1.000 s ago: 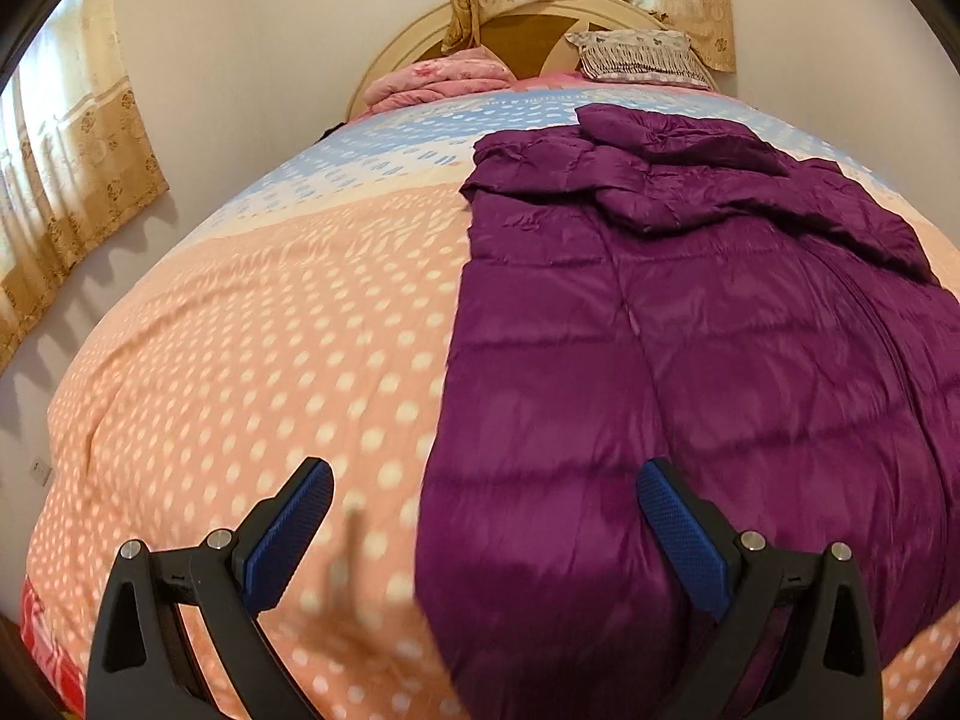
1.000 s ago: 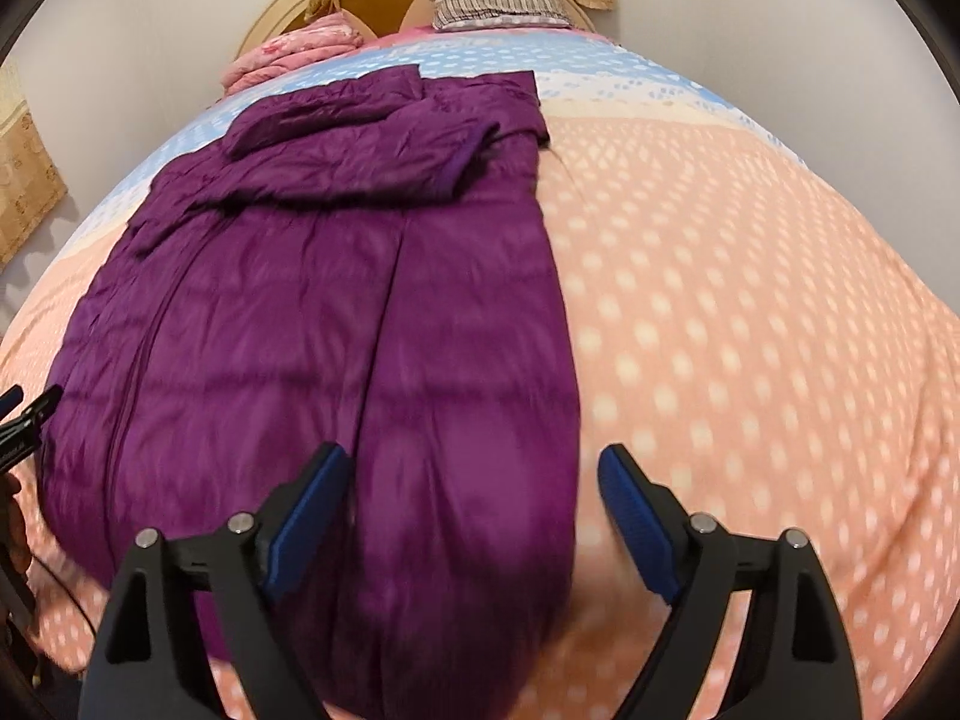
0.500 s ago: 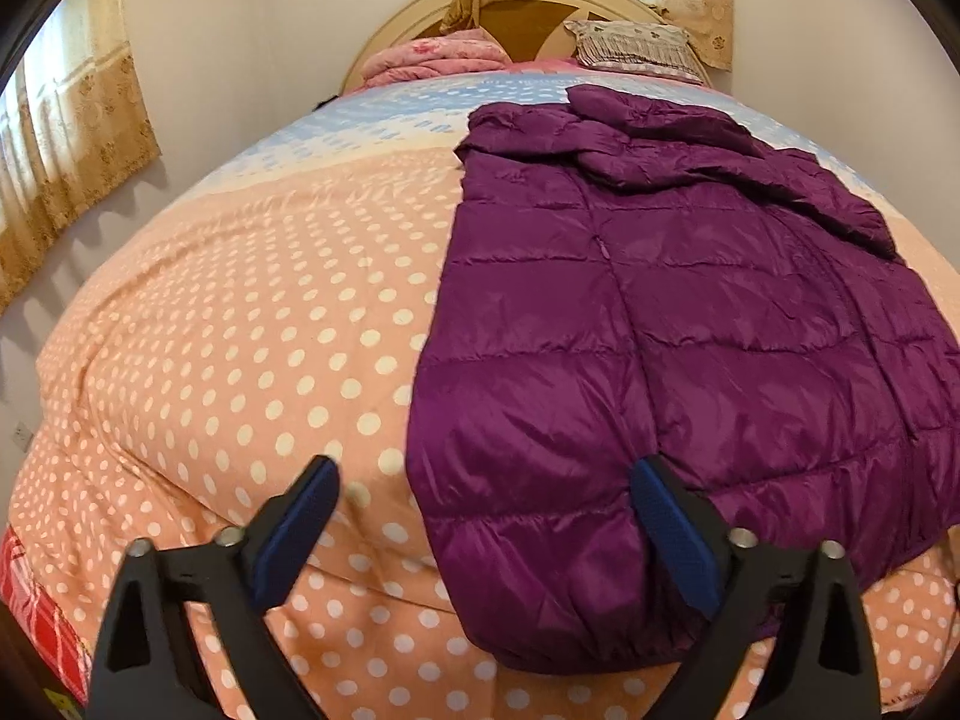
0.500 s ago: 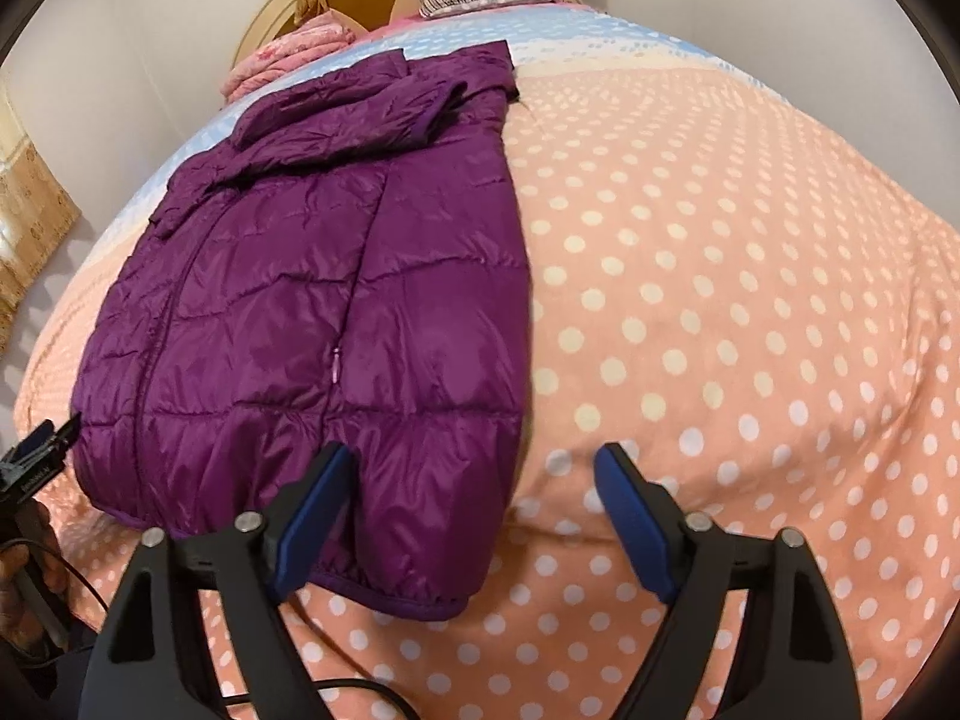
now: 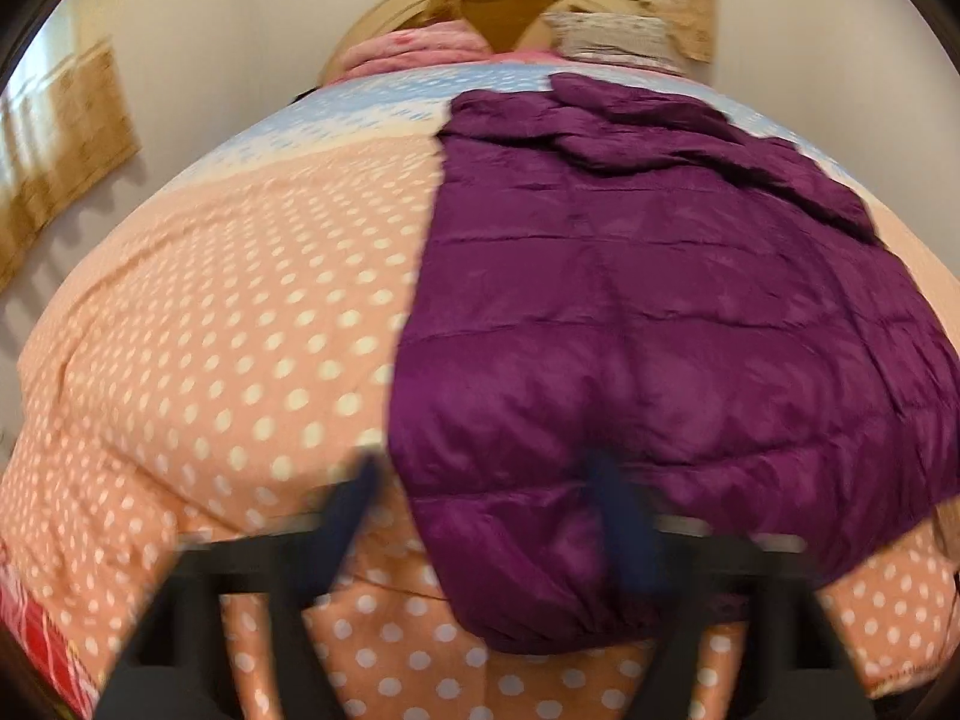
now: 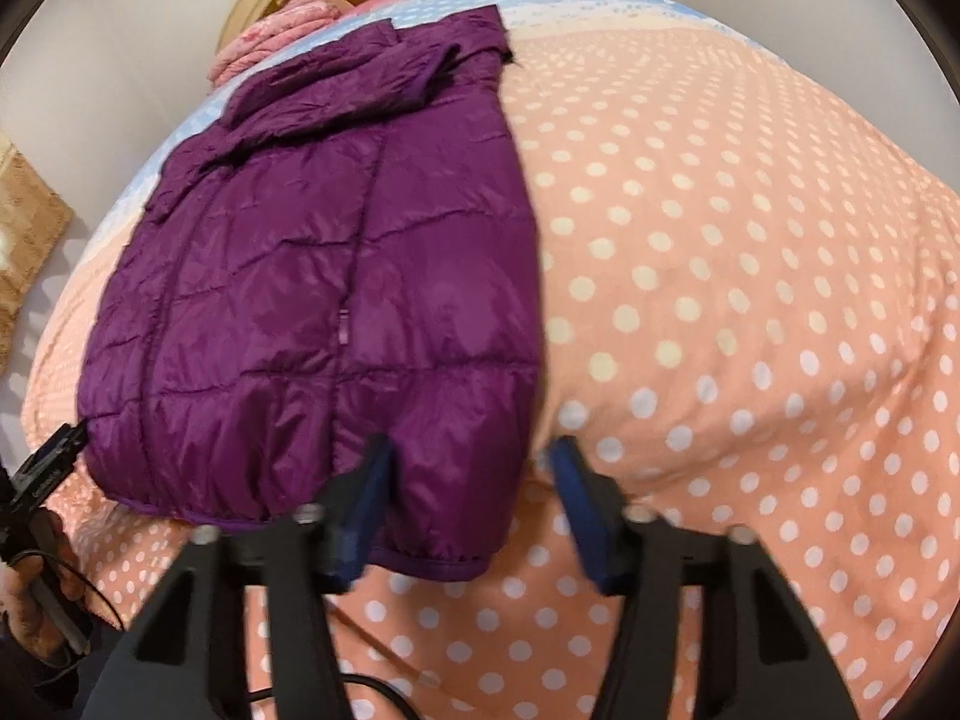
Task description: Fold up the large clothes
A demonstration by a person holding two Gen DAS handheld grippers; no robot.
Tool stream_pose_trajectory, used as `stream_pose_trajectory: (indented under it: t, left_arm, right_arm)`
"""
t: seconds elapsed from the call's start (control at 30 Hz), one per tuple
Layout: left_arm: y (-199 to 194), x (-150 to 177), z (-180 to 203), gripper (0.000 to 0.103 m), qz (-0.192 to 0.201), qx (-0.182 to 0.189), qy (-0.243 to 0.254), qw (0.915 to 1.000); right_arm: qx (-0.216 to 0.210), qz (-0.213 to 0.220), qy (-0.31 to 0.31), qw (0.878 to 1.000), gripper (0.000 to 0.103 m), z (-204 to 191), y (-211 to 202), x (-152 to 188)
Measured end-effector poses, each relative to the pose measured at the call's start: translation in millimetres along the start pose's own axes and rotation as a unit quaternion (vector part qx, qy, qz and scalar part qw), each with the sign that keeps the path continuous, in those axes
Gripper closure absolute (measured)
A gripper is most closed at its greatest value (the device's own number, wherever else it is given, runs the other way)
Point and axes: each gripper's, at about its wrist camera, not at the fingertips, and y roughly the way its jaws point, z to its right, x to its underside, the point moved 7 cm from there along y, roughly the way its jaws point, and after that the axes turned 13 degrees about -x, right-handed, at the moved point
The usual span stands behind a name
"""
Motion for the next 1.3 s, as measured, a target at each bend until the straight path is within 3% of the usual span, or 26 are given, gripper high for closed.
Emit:
stream_pose_trajectory:
  t: [0.03, 0.1, 0.47, 0.63, 0.73, 0.9, 1.0, 1.13, 1.3]
  left_arm:
    - [-2.7, -0.8, 1.8, 0.086, 0.002, 0.004, 0.004, 1.0]
    - [-11.5, -4.3, 1.9, 0.098, 0.018, 0.002, 0.015, 0.9997]
    - [-118.1, -53.3, -44.2, 0.101, 0.133, 0.06, -0.029, 0.9889]
    - [-176.0, -69.8, -67.9, 0.101, 0.168, 0.106, -0.059, 0.9783]
    - [-185.7, -97.7, -68.5, 0.101, 0.185, 0.112, -0.055, 0.9749]
    - [-126.4, -163.3, -53.5, 0.101, 0.201, 0.059, -0.035, 0.9771]
    - [-71.9, -196.3, -38.6, 0.101, 0.2, 0.027, -0.024, 0.9792]
    - [-5.2, -225.1, -18.9, 0.099, 0.183, 0.012, -0.022, 0.9829]
    - [50.2, -247.6, 0.1, 0.095, 0.146, 0.009, -0.025, 0.989]
  right_arm:
    - [-0.002, 0.002, -0.005, 1.0, 0.073, -0.9, -0.5, -0.5]
    - [-0.03, 0.014, -0.002, 0.999, 0.095, -2.2, -8.6, -4.5]
    - [-0.099, 0.121, -0.062, 0.986, 0.097, -47.7, -108.4, -28.1]
    - [-0.126, 0.181, -0.077, 0.972, 0.098, -69.9, -169.5, -35.7]
    - [-0.134, 0.228, -0.091, 0.96, 0.098, -83.0, -198.5, -61.0]
    - [-0.131, 0.261, -0.091, 0.952, 0.098, -81.8, -166.2, -149.6]
    - [-0.131, 0.263, -0.062, 0.954, 0.098, -70.0, -118.0, -206.8]
    - [-0.116, 0.253, -0.033, 0.96, 0.098, -55.5, -61.0, -257.8]
    - [-0.088, 0.235, -0.015, 0.968, 0.098, -31.3, -18.5, -286.3]
